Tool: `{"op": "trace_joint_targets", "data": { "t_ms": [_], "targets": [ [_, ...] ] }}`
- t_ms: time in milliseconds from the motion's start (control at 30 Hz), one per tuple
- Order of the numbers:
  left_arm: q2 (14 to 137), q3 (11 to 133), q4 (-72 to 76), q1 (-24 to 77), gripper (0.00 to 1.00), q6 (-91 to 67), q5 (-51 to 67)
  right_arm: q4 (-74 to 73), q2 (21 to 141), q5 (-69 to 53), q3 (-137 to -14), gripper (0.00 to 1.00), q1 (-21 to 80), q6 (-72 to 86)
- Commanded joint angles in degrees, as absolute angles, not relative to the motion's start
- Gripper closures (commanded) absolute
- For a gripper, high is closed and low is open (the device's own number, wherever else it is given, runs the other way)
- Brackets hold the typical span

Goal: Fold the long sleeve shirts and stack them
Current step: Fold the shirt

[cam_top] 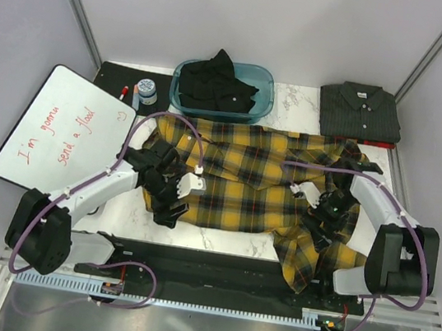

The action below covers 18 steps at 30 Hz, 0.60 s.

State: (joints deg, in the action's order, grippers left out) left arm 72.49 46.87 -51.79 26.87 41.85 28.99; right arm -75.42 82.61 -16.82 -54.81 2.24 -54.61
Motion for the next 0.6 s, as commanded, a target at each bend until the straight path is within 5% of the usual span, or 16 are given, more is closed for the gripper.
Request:
{"op": "trace_joint_targets", "data": {
  "t_ms": [0,200,300,333,400,433,567],
  "targets": [
    [71.9,45.4,-48.6,27.1,0.17,45.1,25.8,-71.0,80.8,-15.9,-51.7,0.04,6.0,-52.1],
    [72.2,43.1,-48.3,27.1,0.18,46.8,23.0,-66.6,82.2,-9.8,-47.6,0.1,6.5,-51.9],
    [72.2,41.9,-47.8,27.1,0.19,47.3,21.9,-67.5,81.1,-10.4,-47.3,0.35,6.6,-52.3],
    [72.2,41.7,-47.6,27.1,0.2,47.4,21.4,-68.1,80.5,-11.1,-47.5,0.55,6.6,-52.6],
    [72.2,41.1,-47.5,27.0,0.23,47.5,20.7,-69.6,77.9,-11.7,-48.9,0.76,6.6,-53.0],
    [71.9,40.9,-47.3,27.1,0.25,48.0,19.4,-70.0,76.7,-11.6,-49.3,0.97,6.6,-52.6],
    [69.4,39.0,-46.8,27.1,0.35,50.4,17.5,-72.0,68.2,-11.4,-54.2,1.0,6.5,-51.2]
  ]
}}
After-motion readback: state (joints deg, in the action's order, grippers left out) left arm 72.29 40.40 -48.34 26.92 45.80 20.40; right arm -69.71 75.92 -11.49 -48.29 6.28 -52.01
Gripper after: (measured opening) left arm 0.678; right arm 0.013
